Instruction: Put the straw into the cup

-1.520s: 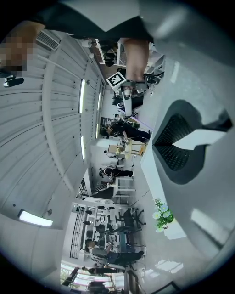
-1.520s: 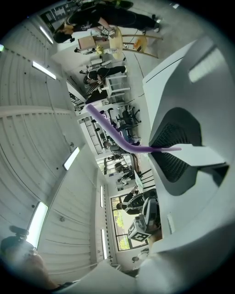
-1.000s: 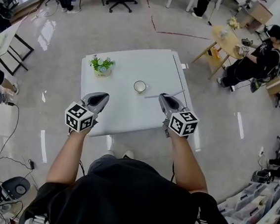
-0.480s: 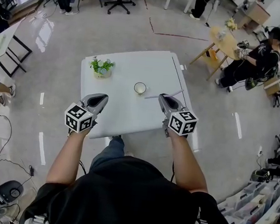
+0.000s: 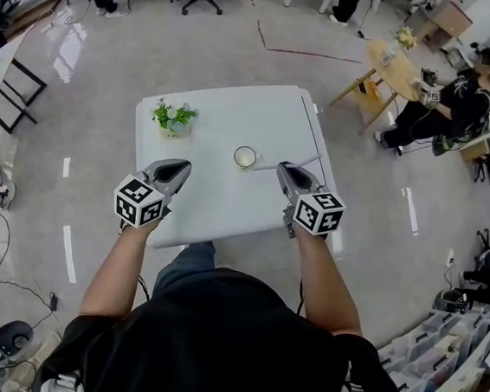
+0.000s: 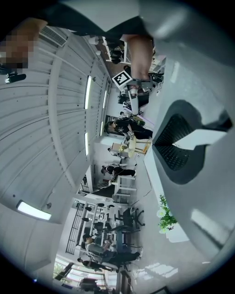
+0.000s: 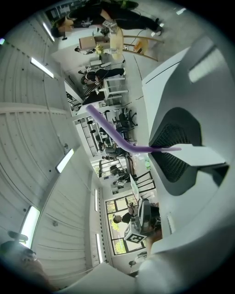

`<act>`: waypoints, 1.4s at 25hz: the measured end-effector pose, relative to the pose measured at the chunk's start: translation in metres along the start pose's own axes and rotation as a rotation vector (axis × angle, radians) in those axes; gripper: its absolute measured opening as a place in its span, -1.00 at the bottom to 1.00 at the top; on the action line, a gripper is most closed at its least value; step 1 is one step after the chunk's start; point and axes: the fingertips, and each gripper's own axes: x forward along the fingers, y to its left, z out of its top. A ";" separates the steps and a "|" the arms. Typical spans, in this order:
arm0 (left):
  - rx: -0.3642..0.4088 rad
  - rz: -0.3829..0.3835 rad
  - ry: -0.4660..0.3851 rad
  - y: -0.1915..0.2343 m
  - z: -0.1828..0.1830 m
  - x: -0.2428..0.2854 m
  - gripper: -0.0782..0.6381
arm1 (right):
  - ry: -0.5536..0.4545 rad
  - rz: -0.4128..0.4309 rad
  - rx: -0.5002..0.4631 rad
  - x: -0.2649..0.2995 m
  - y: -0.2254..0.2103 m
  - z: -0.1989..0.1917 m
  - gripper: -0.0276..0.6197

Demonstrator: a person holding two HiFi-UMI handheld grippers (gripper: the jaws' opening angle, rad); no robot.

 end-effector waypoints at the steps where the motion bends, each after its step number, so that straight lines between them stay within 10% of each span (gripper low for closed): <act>1: -0.003 -0.002 0.004 0.004 -0.001 0.003 -0.78 | 0.004 -0.003 0.002 0.004 -0.002 -0.001 -0.72; 35: -0.084 0.017 0.071 0.091 -0.031 0.038 -0.78 | 0.176 -0.045 0.095 0.107 -0.064 -0.070 -0.72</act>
